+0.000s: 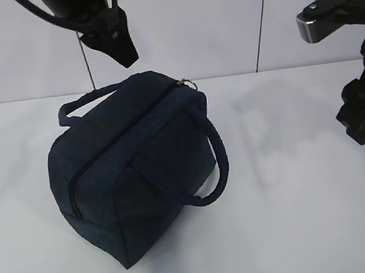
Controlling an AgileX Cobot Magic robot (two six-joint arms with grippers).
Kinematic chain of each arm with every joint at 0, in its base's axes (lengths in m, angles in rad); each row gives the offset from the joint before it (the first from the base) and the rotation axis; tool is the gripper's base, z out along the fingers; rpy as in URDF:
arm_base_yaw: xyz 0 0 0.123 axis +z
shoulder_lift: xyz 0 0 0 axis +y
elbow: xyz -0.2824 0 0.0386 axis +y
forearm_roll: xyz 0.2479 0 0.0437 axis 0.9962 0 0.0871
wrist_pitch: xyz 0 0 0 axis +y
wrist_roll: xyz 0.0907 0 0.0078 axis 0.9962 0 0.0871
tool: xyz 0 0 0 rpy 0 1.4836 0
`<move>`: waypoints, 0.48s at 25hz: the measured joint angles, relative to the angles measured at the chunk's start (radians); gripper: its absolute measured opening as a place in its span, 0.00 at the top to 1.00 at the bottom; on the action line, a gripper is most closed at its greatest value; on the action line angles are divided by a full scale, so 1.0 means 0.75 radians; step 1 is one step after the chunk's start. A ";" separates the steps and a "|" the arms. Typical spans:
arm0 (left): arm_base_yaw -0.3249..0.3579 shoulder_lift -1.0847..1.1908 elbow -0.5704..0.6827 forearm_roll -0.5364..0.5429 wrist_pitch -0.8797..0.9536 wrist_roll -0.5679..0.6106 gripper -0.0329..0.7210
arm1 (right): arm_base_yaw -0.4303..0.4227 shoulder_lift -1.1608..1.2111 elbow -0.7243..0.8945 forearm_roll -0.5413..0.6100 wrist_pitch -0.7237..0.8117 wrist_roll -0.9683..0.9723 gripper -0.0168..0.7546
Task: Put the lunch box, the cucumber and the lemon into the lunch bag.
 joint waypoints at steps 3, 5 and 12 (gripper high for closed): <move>-0.016 0.000 -0.006 0.000 0.005 -0.122 0.40 | 0.000 0.000 0.000 0.000 0.000 0.000 0.47; -0.048 0.000 -0.006 0.003 0.005 -0.217 0.40 | 0.000 0.000 0.000 -0.004 0.000 0.000 0.47; -0.153 0.000 0.003 0.076 0.011 -0.407 0.40 | 0.000 0.000 0.000 -0.051 0.000 0.000 0.47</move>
